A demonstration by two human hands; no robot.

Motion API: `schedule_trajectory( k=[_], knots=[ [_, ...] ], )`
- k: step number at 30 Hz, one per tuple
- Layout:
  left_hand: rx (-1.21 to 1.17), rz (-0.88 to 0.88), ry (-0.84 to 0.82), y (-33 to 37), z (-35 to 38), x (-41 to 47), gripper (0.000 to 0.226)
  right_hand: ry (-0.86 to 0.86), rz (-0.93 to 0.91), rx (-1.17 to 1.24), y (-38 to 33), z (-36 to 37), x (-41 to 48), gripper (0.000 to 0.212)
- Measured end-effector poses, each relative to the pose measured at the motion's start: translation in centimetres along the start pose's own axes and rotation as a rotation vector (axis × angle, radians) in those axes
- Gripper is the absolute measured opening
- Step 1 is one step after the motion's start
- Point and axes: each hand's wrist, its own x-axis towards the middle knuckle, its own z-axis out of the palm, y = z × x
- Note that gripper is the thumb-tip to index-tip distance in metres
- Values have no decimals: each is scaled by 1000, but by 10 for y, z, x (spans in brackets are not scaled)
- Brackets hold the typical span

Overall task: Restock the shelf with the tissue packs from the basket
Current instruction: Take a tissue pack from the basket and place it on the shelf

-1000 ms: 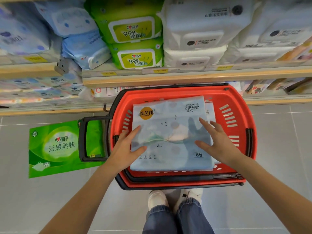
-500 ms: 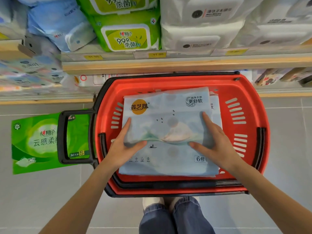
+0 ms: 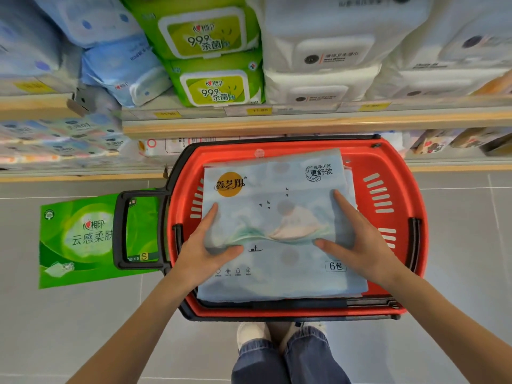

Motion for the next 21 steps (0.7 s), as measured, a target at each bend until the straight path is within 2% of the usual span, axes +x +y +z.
schedule_trajectory(
  k=[6, 16, 21],
  knots=[
    [-36, 29, 6, 38, -15, -28, 91, 18, -64, -3, -32, -32, -13, 91],
    [2, 183, 98, 116, -66, -90, 94, 139, -190, 72, -120, -87, -58, 103],
    [71, 312, 105, 165, -102, -136, 98, 224, -202, 28, -173, -109, -97, 89]
  ],
)
